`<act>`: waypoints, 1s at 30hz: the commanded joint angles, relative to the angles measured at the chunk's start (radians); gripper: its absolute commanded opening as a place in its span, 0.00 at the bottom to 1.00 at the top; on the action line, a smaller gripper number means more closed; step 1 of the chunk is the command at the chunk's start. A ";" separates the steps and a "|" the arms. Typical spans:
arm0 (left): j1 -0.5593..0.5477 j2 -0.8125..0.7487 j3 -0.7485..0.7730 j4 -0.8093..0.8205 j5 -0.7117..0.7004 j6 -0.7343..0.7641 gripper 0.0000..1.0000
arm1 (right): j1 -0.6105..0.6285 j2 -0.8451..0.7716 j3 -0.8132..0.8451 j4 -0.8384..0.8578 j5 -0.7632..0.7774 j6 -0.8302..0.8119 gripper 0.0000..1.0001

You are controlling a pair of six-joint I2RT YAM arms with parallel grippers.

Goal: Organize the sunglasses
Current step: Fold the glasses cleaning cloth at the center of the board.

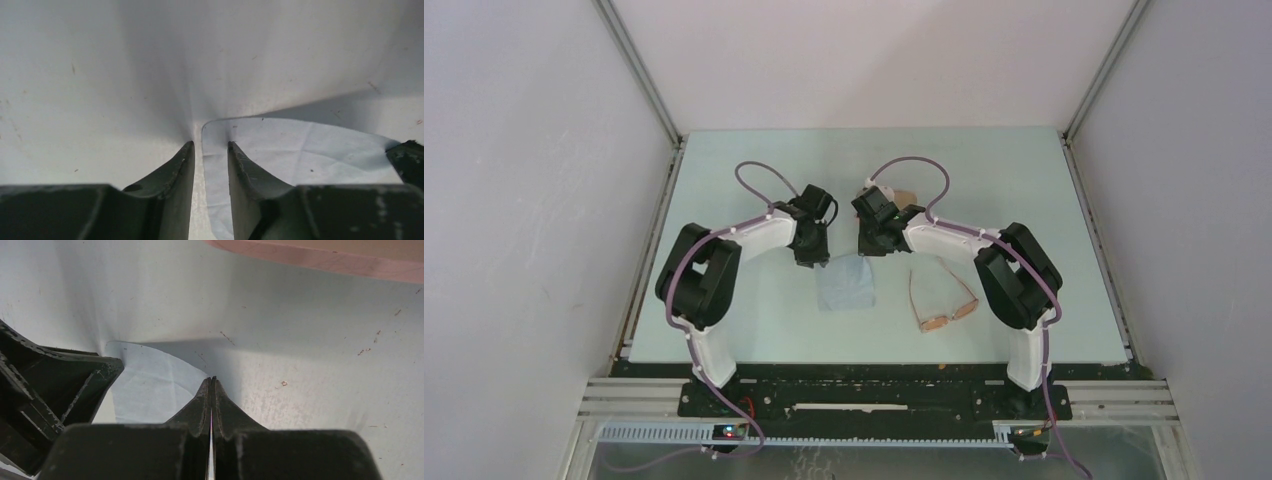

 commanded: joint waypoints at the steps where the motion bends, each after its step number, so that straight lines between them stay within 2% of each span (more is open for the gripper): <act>1: -0.001 0.034 0.040 -0.003 -0.041 -0.015 0.33 | -0.001 -0.014 -0.007 0.021 0.006 0.013 0.00; 8: -0.001 0.064 0.053 0.004 -0.019 -0.020 0.24 | -0.001 -0.017 -0.008 0.022 0.011 0.014 0.00; 14: -0.030 0.036 0.051 0.015 -0.043 -0.018 0.01 | -0.001 -0.011 -0.007 0.025 0.002 0.006 0.00; 19: -0.033 -0.032 0.012 0.062 -0.022 -0.027 0.00 | -0.001 -0.027 -0.014 0.027 0.004 0.003 0.00; 24: -0.042 -0.133 -0.047 0.086 -0.070 -0.024 0.00 | -0.001 -0.047 -0.027 0.028 0.011 0.006 0.00; 30: -0.042 -0.222 -0.115 0.149 -0.012 -0.033 0.00 | 0.004 -0.064 -0.050 0.036 0.009 0.015 0.00</act>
